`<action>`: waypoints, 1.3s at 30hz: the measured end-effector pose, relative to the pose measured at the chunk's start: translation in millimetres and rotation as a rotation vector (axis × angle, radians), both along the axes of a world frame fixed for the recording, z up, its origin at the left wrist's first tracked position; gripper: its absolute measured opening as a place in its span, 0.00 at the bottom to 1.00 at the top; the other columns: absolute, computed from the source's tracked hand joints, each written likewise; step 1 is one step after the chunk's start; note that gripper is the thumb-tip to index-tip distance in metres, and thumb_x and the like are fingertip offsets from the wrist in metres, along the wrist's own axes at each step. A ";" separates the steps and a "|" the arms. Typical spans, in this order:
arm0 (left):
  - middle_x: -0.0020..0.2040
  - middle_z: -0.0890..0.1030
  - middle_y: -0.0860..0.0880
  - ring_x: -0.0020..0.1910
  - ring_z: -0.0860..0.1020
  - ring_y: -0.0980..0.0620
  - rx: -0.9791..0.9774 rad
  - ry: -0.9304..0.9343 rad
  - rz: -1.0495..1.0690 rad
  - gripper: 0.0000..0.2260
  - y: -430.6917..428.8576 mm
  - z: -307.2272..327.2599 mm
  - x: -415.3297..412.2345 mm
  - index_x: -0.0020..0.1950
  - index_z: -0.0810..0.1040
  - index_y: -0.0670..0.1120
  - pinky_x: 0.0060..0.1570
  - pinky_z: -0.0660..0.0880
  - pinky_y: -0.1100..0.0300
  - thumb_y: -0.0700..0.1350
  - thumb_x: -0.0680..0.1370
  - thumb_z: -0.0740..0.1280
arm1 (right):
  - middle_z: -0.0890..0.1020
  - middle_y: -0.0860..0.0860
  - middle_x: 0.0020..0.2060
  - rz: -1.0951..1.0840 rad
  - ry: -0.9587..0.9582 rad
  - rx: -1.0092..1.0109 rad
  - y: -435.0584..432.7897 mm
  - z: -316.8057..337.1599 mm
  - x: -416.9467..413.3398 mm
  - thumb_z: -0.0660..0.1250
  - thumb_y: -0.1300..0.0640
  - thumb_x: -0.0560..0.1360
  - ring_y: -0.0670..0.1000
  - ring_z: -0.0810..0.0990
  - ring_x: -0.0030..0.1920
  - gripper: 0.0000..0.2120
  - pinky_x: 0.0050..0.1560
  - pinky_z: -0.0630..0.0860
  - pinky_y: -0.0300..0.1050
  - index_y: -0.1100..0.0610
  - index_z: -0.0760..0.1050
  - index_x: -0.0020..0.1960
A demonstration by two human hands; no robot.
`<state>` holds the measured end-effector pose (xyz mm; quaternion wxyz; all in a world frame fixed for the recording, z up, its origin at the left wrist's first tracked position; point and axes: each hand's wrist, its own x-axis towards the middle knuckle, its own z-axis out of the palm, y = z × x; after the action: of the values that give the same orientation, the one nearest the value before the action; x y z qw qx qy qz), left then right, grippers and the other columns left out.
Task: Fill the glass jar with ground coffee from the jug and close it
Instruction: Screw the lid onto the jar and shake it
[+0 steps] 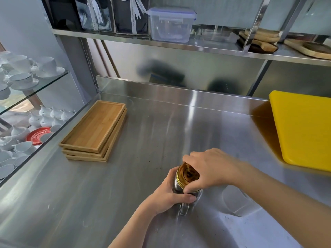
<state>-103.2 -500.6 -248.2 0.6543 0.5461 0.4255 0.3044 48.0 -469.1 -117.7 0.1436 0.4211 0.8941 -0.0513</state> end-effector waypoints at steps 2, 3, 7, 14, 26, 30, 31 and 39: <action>0.61 0.75 0.49 0.57 0.77 0.59 -0.012 -0.007 -0.011 0.34 0.3 -0.4 -0.2 0.64 0.63 0.56 0.53 0.74 0.67 0.42 0.64 0.76 | 0.76 0.50 0.35 -0.040 -0.015 0.110 -4.6 -4.0 -6.6 0.55 0.25 0.66 0.54 0.74 0.34 0.33 0.36 0.67 0.46 0.56 0.69 0.45; 0.61 0.75 0.50 0.57 0.77 0.60 -0.017 -0.009 -0.010 0.34 0.4 -0.7 -0.3 0.64 0.63 0.56 0.52 0.74 0.68 0.41 0.65 0.76 | 0.76 0.51 0.33 -0.056 -0.012 0.153 -5.9 -5.0 -9.0 0.52 0.24 0.67 0.54 0.73 0.33 0.34 0.35 0.67 0.46 0.57 0.71 0.42; 0.60 0.75 0.52 0.56 0.77 0.62 -0.021 0.004 -0.013 0.34 1.0 -1.1 -0.7 0.64 0.62 0.56 0.53 0.73 0.69 0.42 0.64 0.76 | 0.78 0.50 0.35 -0.100 0.026 0.193 -0.9 -1.6 -4.9 0.47 0.25 0.68 0.53 0.77 0.37 0.35 0.36 0.67 0.45 0.55 0.74 0.43; 0.63 0.75 0.47 0.61 0.76 0.55 0.021 -0.014 0.015 0.37 1.8 -4.3 0.6 0.65 0.63 0.55 0.58 0.72 0.63 0.45 0.61 0.78 | 0.66 0.46 0.65 0.071 0.029 -0.202 7.0 3.6 9.3 0.71 0.52 0.68 0.48 0.66 0.62 0.35 0.58 0.69 0.47 0.36 0.58 0.68; 0.61 0.75 0.50 0.58 0.77 0.57 -0.024 -0.016 -0.009 0.36 1.0 -2.8 -0.2 0.64 0.62 0.55 0.56 0.73 0.65 0.45 0.62 0.77 | 0.77 0.51 0.33 -0.126 -0.010 0.169 -6.1 -0.3 -8.3 0.47 0.27 0.70 0.52 0.73 0.34 0.32 0.37 0.70 0.47 0.55 0.70 0.38; 0.62 0.76 0.47 0.60 0.76 0.55 -0.002 -0.018 0.022 0.37 1.1 -3.0 0.8 0.65 0.63 0.54 0.57 0.73 0.63 0.45 0.61 0.77 | 0.75 0.45 0.52 -0.044 0.106 -0.114 5.2 4.3 4.2 0.62 0.31 0.67 0.48 0.74 0.53 0.27 0.50 0.71 0.46 0.44 0.69 0.60; 0.62 0.75 0.47 0.60 0.76 0.56 0.009 -0.019 0.025 0.37 1.1 -2.9 1.0 0.65 0.63 0.54 0.57 0.72 0.64 0.45 0.61 0.77 | 0.72 0.44 0.58 0.019 0.105 -0.208 6.1 4.1 6.0 0.67 0.35 0.67 0.46 0.70 0.58 0.29 0.54 0.70 0.45 0.40 0.64 0.65; 0.62 0.76 0.41 0.60 0.76 0.49 0.019 -0.003 0.031 0.37 0.9 -5.2 0.3 0.66 0.64 0.49 0.62 0.73 0.55 0.45 0.61 0.78 | 0.69 0.47 0.53 0.113 0.081 -0.086 1.5 -9.0 6.2 0.71 0.43 0.67 0.49 0.70 0.50 0.33 0.43 0.71 0.43 0.39 0.59 0.67</action>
<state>-102.9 -499.7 -253.4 0.6448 0.5453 0.4298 0.3195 54.2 -467.6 -126.7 0.1279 0.3610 0.9185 -0.0986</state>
